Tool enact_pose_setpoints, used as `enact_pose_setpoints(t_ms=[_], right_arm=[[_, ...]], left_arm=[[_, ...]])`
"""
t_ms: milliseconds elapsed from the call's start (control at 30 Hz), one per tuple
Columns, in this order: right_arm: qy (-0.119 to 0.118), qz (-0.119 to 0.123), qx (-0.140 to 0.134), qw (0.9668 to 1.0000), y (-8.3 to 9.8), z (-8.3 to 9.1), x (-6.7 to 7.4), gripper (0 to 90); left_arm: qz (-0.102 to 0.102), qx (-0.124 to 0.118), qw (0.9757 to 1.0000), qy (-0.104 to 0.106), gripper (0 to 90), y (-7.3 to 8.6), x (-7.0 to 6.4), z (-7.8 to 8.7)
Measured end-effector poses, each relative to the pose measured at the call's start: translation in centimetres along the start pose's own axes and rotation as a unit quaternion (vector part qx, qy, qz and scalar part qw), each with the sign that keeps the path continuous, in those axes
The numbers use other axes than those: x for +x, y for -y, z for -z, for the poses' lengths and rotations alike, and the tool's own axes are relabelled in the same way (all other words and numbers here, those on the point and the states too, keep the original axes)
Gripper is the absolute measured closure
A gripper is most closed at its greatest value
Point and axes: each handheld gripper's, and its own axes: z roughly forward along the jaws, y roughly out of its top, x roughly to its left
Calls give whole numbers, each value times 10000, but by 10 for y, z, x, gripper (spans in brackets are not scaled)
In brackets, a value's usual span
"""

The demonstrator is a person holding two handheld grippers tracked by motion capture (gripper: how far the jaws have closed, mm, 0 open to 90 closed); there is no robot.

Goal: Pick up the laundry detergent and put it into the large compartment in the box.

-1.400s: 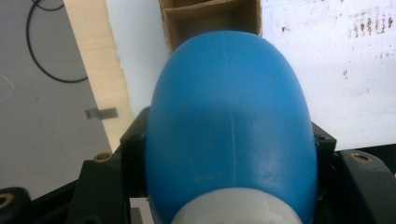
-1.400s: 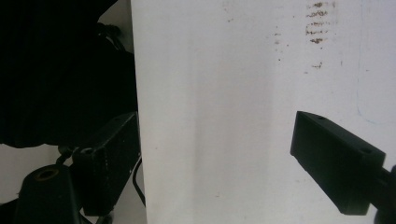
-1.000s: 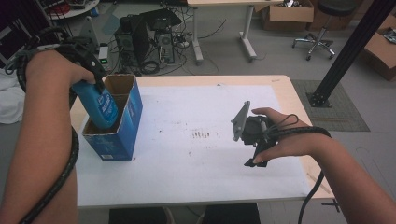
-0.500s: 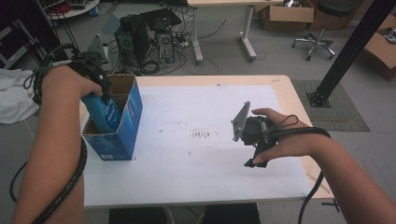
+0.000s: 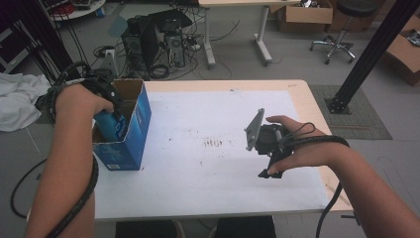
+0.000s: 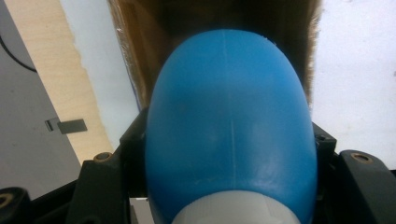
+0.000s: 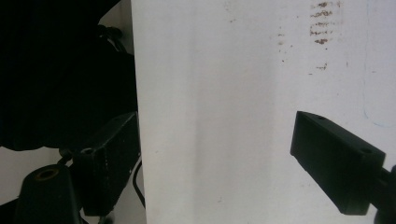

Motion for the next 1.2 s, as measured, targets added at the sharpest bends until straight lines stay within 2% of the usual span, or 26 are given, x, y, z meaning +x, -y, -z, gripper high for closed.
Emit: enact_pose_setpoints(t_ms=[600,1000,1200], right_arm=[[10,-62,6,10000,4,1,1,161],[-27,-34,-1,10000,3,-3,0,162],[-19,-37,3,10000,2,-3,0,162]], left_arm=[[-62,89,9999,-54,387,-4,-2,-38],[-97,44,9999,-96,387,-5,-3,-53],[-103,-33,9999,-68,387,-4,-2,-54]])
